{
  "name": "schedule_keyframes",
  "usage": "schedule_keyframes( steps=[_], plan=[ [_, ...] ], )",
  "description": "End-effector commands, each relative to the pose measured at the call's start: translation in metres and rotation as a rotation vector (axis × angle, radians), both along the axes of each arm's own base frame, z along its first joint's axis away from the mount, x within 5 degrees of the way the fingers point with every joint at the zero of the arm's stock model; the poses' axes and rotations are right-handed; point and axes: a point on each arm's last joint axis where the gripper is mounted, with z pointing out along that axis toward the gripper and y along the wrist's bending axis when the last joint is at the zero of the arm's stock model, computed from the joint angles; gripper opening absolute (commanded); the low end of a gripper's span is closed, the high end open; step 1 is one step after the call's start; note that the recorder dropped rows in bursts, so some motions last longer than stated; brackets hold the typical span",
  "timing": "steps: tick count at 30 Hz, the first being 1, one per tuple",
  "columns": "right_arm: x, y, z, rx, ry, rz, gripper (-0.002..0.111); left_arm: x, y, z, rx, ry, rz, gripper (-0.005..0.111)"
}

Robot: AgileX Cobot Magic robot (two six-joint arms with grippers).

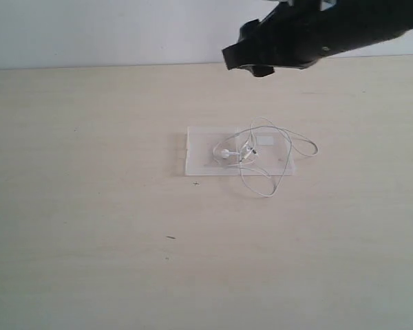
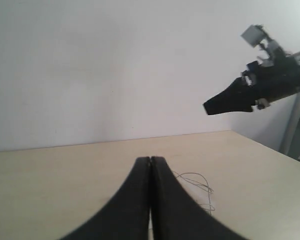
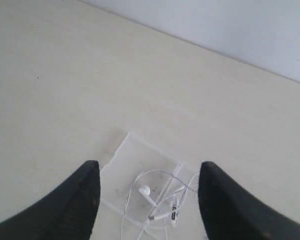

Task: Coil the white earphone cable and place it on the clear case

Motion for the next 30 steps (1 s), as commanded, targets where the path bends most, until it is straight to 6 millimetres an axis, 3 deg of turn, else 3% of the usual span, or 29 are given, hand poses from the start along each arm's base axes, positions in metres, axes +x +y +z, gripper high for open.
schedule_keyframes(
  steps=[1, 8, 10, 11, 12, 14, 16, 24, 30],
  plan=[
    [-0.065, -0.037, 0.006, 0.067, -0.085, -0.014, 0.055, -0.003, 0.001, 0.000, -0.025, -0.011, -0.006, 0.000],
    [-0.142, -0.083, -0.034, 0.240, -0.157, -0.089, 0.050, -0.011, -0.003, 0.001, -0.013, -0.046, -0.080, 0.000],
    [-0.168, -0.099, -0.052, 0.287, -0.220, -0.101, 0.040, -0.015, -0.007, 0.003, -0.006, -0.076, -0.135, 0.000],
    [-0.171, -0.101, -0.053, 0.299, -0.241, -0.103, 0.036, -0.016, -0.007, 0.003, -0.019, -0.075, -0.140, 0.000],
    [-0.177, -0.106, -0.054, 0.336, -0.293, -0.112, 0.025, -0.017, -0.008, 0.005, -0.044, -0.083, -0.159, 0.000],
    [-0.183, -0.109, -0.055, 0.353, -0.318, -0.110, 0.006, -0.021, -0.010, 0.008, -0.044, -0.128, -0.204, 0.000],
    [-0.188, -0.112, -0.061, 0.358, -0.327, -0.111, 0.000, -0.027, -0.014, 0.011, -0.071, -0.156, -0.266, 0.000],
    [-0.197, -0.118, -0.065, 0.412, -0.357, -0.120, 0.000, -0.023, -0.010, 0.004, -0.042, -0.083, -0.207, 0.000],
    [-0.197, -0.118, -0.065, 0.538, -0.273, -0.191, 0.000, -0.023, -0.010, 0.004, -0.039, -0.091, -0.214, 0.000]
  ],
)
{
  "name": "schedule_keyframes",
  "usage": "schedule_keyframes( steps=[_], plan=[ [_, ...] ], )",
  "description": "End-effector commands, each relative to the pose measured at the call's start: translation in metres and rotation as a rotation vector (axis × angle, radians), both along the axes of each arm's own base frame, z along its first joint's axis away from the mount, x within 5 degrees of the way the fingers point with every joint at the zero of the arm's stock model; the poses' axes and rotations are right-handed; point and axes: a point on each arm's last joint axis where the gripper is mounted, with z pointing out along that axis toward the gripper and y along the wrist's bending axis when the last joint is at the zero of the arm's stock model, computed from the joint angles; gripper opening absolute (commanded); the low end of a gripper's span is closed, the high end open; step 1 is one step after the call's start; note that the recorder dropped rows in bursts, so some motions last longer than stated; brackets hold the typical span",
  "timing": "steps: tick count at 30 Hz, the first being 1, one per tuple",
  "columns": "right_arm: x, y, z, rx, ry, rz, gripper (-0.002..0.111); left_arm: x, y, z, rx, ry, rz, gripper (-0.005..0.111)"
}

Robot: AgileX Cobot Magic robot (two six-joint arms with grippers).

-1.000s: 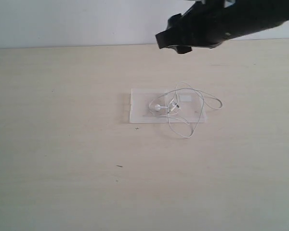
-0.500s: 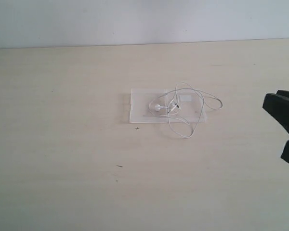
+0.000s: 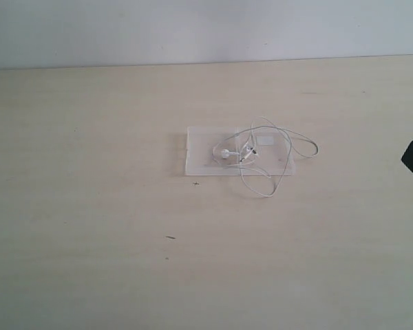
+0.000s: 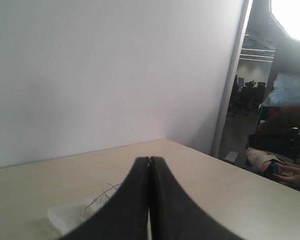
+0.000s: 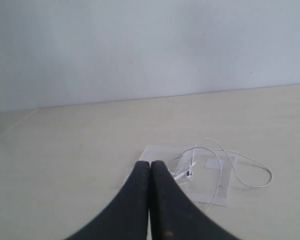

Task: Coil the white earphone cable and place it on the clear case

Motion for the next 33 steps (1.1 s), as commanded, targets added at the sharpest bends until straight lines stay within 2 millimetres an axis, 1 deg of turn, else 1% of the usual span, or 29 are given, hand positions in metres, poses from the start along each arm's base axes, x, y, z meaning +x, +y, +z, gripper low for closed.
schedule_keyframes(
  steps=[1, 21, 25, 27, 30, 33],
  plan=[
    [-0.001, -0.001, 0.000, 0.050, 0.012, -0.012, 0.000, 0.000, 0.000, -0.001, -0.002, 0.004, 0.002, 0.000],
    [-0.001, -0.001, 0.000, 0.049, 0.011, -0.011, 0.000, 0.000, 0.000, -0.001, -0.002, 0.004, 0.002, 0.000],
    [-0.002, -0.001, -0.001, -0.024, -0.016, 0.008, 0.000, 0.000, 0.000, -0.001, 0.000, 0.003, 0.003, 0.000],
    [-0.005, -0.003, -0.002, -0.094, -0.040, 0.013, 0.000, 0.000, 0.000, -0.001, 0.000, 0.003, 0.003, 0.000],
    [-0.011, -0.012, 0.000, -0.159, -0.092, -0.039, 0.000, 0.000, 0.000, -0.001, 0.000, 0.004, 0.004, 0.000],
    [-0.016, -0.021, 0.003, -0.176, -0.139, -0.127, 0.000, 0.000, 0.000, -0.001, 0.000, 0.004, 0.004, 0.000]
  ],
)
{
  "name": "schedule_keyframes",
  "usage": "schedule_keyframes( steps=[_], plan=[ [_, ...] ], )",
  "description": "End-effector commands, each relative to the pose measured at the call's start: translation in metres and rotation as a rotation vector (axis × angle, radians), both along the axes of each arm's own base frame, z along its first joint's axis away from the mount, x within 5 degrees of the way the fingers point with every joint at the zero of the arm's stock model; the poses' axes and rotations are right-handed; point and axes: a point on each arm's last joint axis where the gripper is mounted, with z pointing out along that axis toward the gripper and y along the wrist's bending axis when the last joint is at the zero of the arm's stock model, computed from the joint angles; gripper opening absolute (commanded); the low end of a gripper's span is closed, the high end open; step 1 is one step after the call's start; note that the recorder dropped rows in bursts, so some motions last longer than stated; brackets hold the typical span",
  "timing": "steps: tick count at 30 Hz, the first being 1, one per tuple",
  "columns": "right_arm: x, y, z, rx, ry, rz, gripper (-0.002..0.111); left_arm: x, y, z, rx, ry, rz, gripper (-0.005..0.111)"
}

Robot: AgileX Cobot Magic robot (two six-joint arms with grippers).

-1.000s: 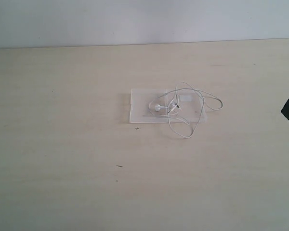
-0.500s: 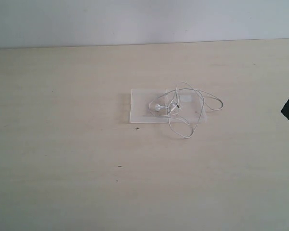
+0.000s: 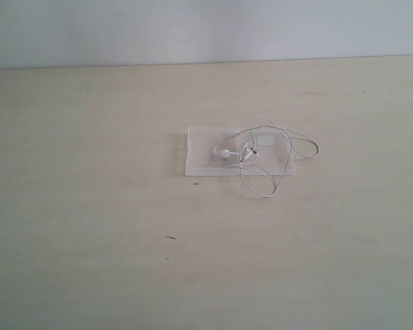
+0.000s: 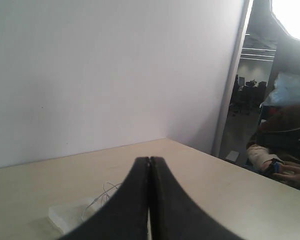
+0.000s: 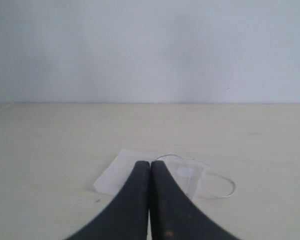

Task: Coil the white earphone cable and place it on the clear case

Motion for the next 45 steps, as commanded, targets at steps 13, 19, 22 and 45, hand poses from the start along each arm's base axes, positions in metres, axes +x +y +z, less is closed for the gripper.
schedule_keyframes(
  steps=[13, 19, 22, 45],
  plan=[
    [-0.020, -0.023, -0.024, -0.087, -0.048, -0.265, 0.000, 0.000, 0.000, -0.001, -0.001, 0.008, 0.006, 0.000],
    [-0.020, -0.023, -0.029, -0.087, -0.028, -0.261, 0.000, 0.000, 0.000, -0.001, -0.001, 0.008, 0.006, 0.000],
    [-0.020, -0.023, -0.029, -0.087, -0.028, -0.261, 0.000, 0.000, 0.000, -0.001, -0.001, 0.008, 0.006, 0.000],
    [-0.020, -0.023, -0.029, -0.089, -0.028, -0.261, 0.000, 0.000, 0.000, -0.001, 0.000, 0.007, 0.005, 0.000]
  ],
)
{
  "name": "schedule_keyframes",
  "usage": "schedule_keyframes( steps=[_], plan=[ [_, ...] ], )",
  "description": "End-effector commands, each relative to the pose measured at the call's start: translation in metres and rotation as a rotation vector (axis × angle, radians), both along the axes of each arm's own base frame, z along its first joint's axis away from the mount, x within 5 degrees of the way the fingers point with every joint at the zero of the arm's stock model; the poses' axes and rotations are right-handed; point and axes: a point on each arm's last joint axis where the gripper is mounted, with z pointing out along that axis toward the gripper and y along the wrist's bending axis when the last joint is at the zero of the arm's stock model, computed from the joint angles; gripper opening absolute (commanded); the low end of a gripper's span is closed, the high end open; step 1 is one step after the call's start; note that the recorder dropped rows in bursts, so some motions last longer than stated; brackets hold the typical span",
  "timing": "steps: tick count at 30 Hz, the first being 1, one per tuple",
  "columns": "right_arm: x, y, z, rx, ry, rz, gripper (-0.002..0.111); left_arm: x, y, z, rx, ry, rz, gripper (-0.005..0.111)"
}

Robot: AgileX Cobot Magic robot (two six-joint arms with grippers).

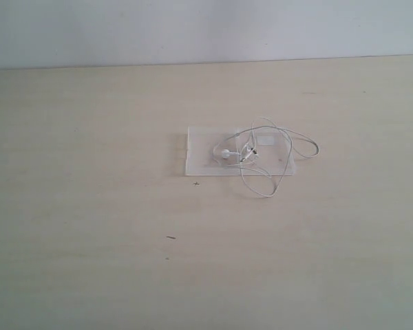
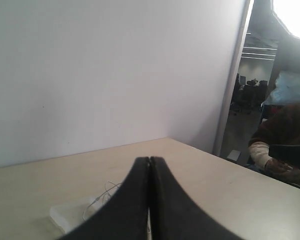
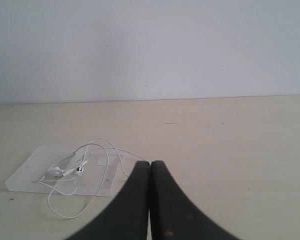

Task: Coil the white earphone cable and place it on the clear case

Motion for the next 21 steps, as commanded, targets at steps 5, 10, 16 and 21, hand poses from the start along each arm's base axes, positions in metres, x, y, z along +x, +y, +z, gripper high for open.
schedule_keyframes(
  steps=[5, 10, 16, 21],
  plan=[
    [0.000, 0.000, -0.001, -0.009, -0.005, -0.006, 0.000, 0.001, 0.001, 0.000, -0.087, 0.052, -0.006, 0.000],
    [0.000, 0.000, -0.001, -0.009, -0.005, -0.006, 0.000, 0.007, 0.010, -0.003, -0.115, 0.111, 0.108, 0.000],
    [0.000, 0.000, -0.001, -0.009, -0.005, -0.006, 0.000, 0.014, 0.023, -0.010, -0.003, 0.117, 0.321, 0.000],
    [0.000, 0.000, -0.001, -0.009, -0.005, -0.006, 0.000, 0.017, 0.034, -0.011, -0.012, 0.125, 0.519, 0.000]
  ],
)
